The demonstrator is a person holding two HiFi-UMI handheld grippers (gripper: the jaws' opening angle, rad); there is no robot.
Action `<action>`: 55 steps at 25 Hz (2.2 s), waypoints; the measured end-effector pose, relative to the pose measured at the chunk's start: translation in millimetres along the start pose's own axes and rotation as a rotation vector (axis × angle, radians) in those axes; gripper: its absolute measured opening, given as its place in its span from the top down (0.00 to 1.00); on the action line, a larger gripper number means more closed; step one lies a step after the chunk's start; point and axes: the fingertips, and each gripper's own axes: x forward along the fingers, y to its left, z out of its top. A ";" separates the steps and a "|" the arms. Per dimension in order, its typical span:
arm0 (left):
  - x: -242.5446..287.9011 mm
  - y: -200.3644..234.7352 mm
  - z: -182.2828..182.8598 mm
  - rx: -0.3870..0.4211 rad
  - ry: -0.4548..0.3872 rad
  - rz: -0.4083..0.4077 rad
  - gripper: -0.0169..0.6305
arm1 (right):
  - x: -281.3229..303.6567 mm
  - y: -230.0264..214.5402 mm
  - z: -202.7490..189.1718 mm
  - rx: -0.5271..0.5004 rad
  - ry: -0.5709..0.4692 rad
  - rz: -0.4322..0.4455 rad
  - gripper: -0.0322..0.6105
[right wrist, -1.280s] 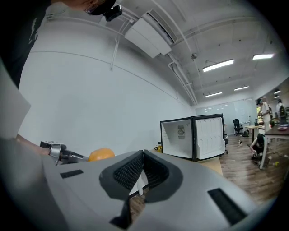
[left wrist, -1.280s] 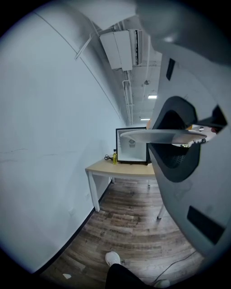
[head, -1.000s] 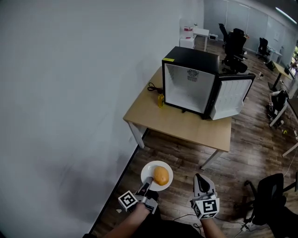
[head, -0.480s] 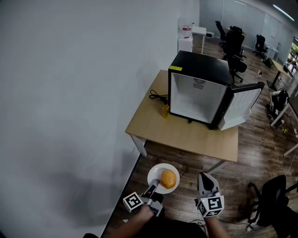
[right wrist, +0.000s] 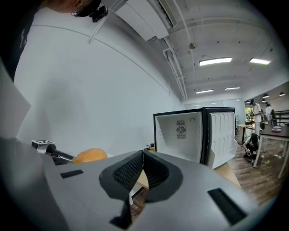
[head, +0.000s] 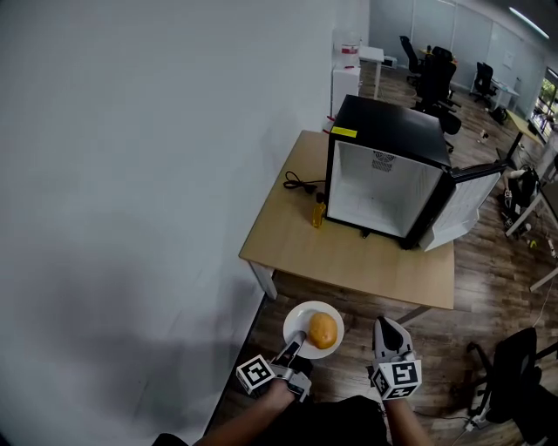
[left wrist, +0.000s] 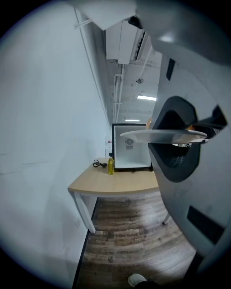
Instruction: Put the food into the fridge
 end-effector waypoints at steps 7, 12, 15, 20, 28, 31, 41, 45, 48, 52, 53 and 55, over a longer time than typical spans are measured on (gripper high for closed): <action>24.2 -1.7 6.1 -0.033 0.029 0.004 0.94 | 10.0 5.1 12.3 -0.008 -0.019 -0.028 0.86; 55.9 8.4 15.7 -0.026 0.048 0.012 0.93 | 21.2 -10.4 1.9 -0.005 -0.001 -0.045 0.86; 78.7 7.4 23.5 -0.019 0.040 -0.005 0.93 | 37.5 -24.0 0.4 0.022 -0.012 -0.038 0.86; 123.8 8.8 49.9 -0.001 -0.004 -0.010 0.93 | 87.0 -52.6 7.0 0.051 -0.036 -0.004 0.86; 200.5 4.8 76.3 0.043 -0.029 -0.027 0.94 | 158.9 -103.9 28.0 0.049 -0.030 0.013 0.86; 228.0 8.6 76.7 0.028 -0.025 -0.016 0.93 | 179.1 -121.0 34.9 0.049 -0.024 0.021 0.86; 305.9 21.8 86.9 0.011 -0.049 -0.007 0.94 | 235.2 -158.2 60.2 0.040 -0.060 0.114 0.86; 331.4 31.9 90.3 -0.010 -0.079 0.003 0.94 | 257.0 -175.0 58.6 0.041 -0.052 0.146 0.86; 349.9 43.2 91.9 -0.017 -0.087 0.011 0.94 | 272.5 -185.5 53.2 0.035 -0.041 0.170 0.86; 375.0 56.5 89.8 -0.001 -0.076 -0.007 0.93 | 290.8 -199.2 39.7 0.042 0.002 0.188 0.86; 380.4 61.1 89.3 0.002 -0.077 -0.008 0.93 | 293.8 -203.3 36.9 0.047 0.013 0.190 0.86; 392.0 67.9 88.3 -0.002 -0.080 -0.008 0.93 | 299.3 -213.0 35.2 0.053 0.027 0.185 0.86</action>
